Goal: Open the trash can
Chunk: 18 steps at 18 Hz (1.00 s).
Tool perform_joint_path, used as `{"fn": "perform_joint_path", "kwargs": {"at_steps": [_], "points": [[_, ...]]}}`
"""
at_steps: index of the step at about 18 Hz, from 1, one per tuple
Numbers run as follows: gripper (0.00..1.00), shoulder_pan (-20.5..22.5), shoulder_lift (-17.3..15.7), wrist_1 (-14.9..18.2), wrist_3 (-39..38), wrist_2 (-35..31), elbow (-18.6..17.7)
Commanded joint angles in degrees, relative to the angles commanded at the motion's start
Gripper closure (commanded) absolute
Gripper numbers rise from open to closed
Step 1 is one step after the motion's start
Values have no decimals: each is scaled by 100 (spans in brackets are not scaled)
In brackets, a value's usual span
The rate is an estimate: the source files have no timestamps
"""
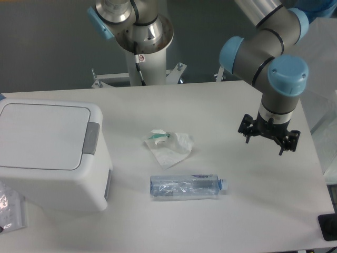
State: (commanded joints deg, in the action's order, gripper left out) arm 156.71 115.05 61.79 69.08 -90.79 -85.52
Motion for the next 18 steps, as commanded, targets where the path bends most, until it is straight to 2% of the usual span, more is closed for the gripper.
{"fn": "perform_joint_path", "kwargs": {"at_steps": [10, 13, 15, 18], "points": [[0, -61, -9, 0, 0, 61, 61], [0, -140, -44, -44, -61, 342, 0], [0, -123, -167, -79, -559, 771, -9], [0, -175, -184, -88, -1710, 1309, -9]]}}
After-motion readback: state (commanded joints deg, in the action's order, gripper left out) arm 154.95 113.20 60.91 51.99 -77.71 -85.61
